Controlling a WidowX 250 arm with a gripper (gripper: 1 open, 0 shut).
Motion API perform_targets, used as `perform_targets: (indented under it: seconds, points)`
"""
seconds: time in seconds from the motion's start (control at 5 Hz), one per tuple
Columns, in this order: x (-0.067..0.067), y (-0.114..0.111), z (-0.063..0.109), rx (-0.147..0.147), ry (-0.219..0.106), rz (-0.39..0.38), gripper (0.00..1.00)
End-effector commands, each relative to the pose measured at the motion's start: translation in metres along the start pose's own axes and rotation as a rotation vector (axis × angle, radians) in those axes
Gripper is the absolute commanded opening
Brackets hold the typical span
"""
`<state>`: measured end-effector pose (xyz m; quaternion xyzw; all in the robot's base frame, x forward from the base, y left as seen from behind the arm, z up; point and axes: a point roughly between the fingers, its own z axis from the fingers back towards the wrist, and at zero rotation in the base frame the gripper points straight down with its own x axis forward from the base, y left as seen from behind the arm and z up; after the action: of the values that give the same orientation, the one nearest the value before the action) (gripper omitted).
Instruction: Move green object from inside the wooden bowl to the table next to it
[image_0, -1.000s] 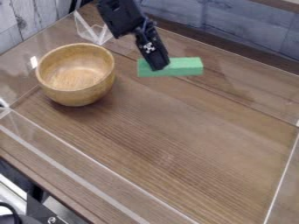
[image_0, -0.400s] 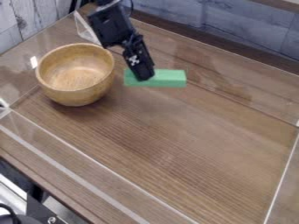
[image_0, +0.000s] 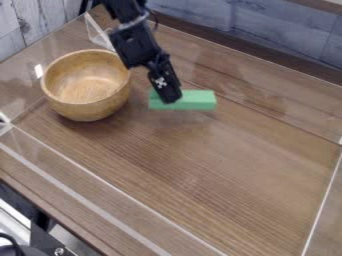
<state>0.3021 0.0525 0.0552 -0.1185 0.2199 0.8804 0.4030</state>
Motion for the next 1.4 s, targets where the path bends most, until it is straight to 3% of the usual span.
perform_targets:
  seconds: [0.0,0.2,0.4,0.8,1.0,1.2]
  points:
    - [0.001,-0.006,0.027,-0.041,0.033,0.013,0.00]
    - [0.007,-0.012,0.042,-0.045,0.053,0.042,0.00]
    - [0.017,-0.020,0.037,-0.063,0.051,0.065,1.00]
    - [0.039,-0.037,0.008,-0.104,0.052,0.150,1.00]
    - [0.039,-0.040,0.007,-0.098,0.039,0.145,1.00]
    - [0.031,-0.034,-0.008,-0.105,0.036,0.171,1.00]
